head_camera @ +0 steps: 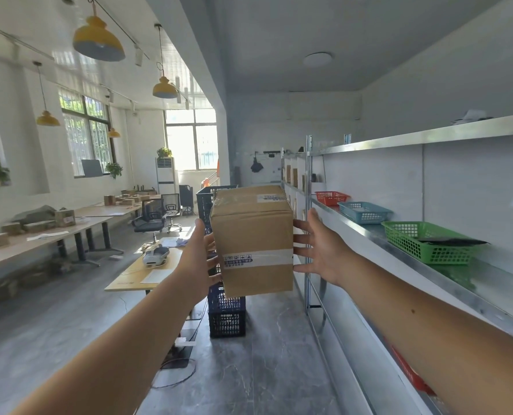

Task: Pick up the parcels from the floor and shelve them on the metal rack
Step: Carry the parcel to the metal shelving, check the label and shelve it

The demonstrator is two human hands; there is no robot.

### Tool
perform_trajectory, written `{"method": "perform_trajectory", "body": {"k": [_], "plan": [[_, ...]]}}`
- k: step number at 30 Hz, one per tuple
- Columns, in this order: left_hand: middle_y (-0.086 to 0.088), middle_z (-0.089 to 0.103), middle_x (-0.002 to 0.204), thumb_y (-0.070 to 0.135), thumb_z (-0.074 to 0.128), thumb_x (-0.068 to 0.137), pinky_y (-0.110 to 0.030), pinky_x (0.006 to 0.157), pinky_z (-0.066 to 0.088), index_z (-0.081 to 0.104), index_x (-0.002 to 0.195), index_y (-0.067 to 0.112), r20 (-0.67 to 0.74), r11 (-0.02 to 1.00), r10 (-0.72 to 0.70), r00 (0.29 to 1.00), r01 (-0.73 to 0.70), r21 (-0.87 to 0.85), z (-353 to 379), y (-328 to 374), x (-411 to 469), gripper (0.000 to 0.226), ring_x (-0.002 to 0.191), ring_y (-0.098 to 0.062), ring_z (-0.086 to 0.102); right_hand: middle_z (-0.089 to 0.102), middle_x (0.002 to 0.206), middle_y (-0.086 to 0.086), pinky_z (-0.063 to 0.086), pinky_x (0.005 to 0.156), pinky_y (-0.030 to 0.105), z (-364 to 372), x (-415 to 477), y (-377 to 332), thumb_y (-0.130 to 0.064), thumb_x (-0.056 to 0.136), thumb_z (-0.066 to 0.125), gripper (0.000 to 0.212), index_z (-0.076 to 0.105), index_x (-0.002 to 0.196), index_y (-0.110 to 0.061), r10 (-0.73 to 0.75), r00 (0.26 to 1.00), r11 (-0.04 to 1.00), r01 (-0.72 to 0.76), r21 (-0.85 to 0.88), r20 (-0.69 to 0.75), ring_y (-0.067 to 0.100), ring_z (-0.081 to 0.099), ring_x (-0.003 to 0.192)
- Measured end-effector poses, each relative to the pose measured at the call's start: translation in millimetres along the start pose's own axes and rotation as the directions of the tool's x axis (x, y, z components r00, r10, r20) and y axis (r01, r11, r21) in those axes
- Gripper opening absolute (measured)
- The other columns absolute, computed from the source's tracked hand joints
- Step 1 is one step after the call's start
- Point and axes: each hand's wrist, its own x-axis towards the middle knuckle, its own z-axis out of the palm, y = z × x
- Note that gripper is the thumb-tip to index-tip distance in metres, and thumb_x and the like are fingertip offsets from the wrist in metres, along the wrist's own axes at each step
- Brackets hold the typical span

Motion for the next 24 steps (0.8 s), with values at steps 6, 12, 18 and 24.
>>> {"method": "perform_trajectory", "body": {"k": [6, 12, 18, 24], "plan": [[-0.009, 0.070, 0.110, 0.074, 0.039, 0.099, -0.043, 0.077, 0.059, 0.069, 0.118, 0.017, 0.032, 0.999, 0.006, 0.999, -0.005, -0.040, 5.0, -3.3, 5.0, 0.067, 0.100, -0.027, 0.069, 0.073, 0.118, 0.000, 0.056, 0.072, 0.042, -4.5, 4.7, 1.9, -0.077, 0.095, 0.036, 0.060, 0.070, 0.118, -0.032, 0.028, 0.999, 0.999, -0.029, -0.033, -0.025, 0.021, 0.069, 0.108], [-0.010, 0.075, 0.086, 0.073, 0.043, 0.098, -0.042, 0.076, 0.062, 0.069, 0.107, 0.010, 0.049, 0.997, 0.003, 0.999, 0.001, -0.072, 3.1, -8.8, 13.0, 0.069, 0.086, -0.031, 0.073, 0.071, 0.125, 0.004, 0.051, 0.065, 0.043, -11.4, 9.0, -1.8, -0.084, 0.091, 0.035, 0.075, 0.066, 0.128, -0.026, 0.087, 0.995, 0.991, -0.091, -0.098, -0.041, 0.026, 0.068, 0.107], [-0.008, 0.072, 0.096, 0.065, 0.049, 0.100, -0.043, 0.089, 0.057, 0.078, 0.090, 0.008, 0.073, 0.993, 0.070, 0.995, -0.062, -0.096, 2.8, -14.2, 14.1, 0.064, 0.102, -0.027, 0.064, 0.079, 0.114, 0.000, 0.050, 0.087, 0.054, -17.1, 11.8, -2.3, -0.090, 0.085, 0.034, 0.080, 0.075, 0.111, -0.027, 0.117, 0.990, 0.985, -0.125, -0.119, -0.074, 0.027, 0.068, 0.111], [-0.009, 0.067, 0.111, 0.041, 0.066, 0.101, -0.045, 0.092, 0.054, 0.069, 0.090, 0.010, 0.043, 0.984, 0.098, 0.994, -0.090, -0.156, 4.0, -10.1, 11.7, 0.033, 0.111, -0.026, 0.064, 0.084, 0.094, 0.001, 0.054, 0.090, 0.060, -19.2, 7.3, 0.2, -0.099, 0.070, 0.043, 0.093, 0.076, 0.110, -0.022, 0.146, 0.988, 0.988, -0.148, -0.044, -0.054, 0.033, 0.070, 0.110]]}}
